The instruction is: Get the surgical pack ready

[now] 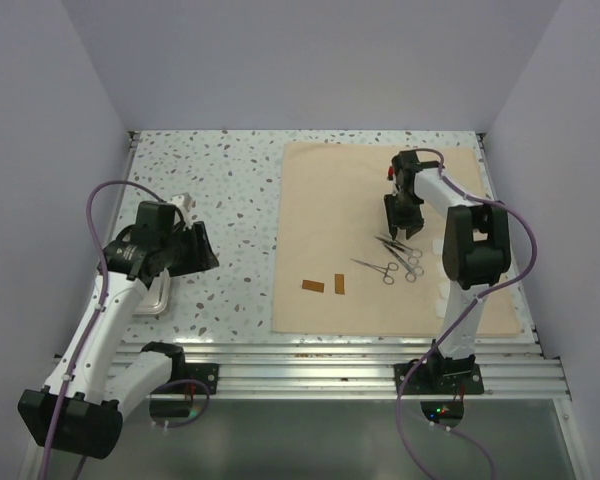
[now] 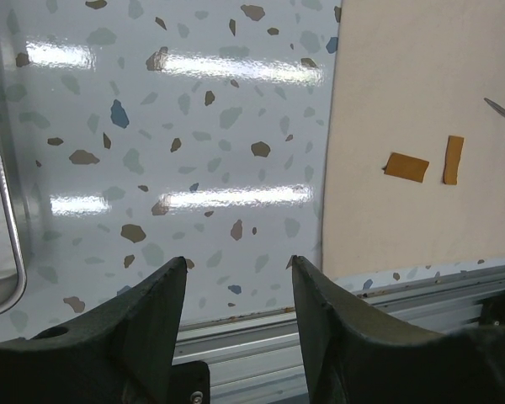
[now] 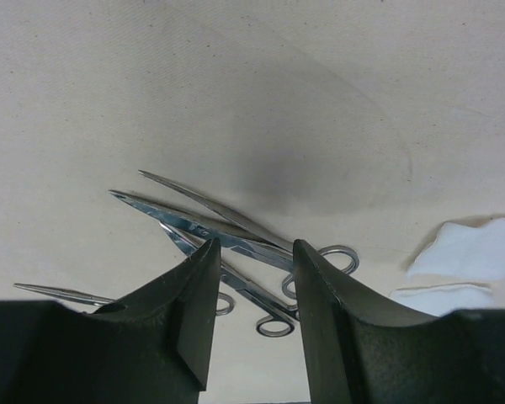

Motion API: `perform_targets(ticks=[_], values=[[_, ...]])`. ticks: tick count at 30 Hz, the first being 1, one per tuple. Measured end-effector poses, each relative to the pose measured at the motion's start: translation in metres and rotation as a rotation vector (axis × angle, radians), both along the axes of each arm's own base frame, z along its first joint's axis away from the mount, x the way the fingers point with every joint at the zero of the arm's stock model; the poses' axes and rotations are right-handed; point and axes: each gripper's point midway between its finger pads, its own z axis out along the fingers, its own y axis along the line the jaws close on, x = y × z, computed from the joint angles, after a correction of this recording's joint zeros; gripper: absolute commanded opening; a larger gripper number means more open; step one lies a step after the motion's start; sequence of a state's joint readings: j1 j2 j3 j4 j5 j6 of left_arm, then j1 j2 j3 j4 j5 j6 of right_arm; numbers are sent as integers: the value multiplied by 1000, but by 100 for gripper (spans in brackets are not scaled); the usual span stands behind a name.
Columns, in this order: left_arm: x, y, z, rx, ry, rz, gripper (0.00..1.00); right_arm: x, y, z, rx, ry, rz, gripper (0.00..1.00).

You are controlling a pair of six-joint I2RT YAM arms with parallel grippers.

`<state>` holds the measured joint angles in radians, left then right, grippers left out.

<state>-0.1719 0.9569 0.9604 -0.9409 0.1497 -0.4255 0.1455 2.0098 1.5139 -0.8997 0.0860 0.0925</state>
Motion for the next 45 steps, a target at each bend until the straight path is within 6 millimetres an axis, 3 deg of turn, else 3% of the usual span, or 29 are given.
perform_targets(ticks=[7, 17, 24, 28, 31, 35, 40, 45], values=[[0, -1, -2, -2, 8, -2, 57, 2, 4, -11, 16, 14, 2, 35], [0, -1, -2, -2, 9, -1, 56, 8, 18, -15, 41, 19, 23, 32], [0, -1, -3, -3, 10, -1, 56, 15, 20, -18, 39, 14, 22, 20], [0, -1, -2, -8, 11, 4, 56, 16, 18, -19, 28, 15, 19, 19], [0, -3, -2, -19, 12, 0, 56, 17, 18, -19, 24, 16, 18, 10], [-1, -8, -1, -47, 18, 0, 57, 21, 17, -17, 15, 7, 10, 0], [0, -19, 3, -91, 11, -2, 60, 28, 11, -6, -22, -16, -13, 0], [5, -42, 14, -156, -30, -37, 69, 38, 13, 13, -10, -62, -36, 0]])
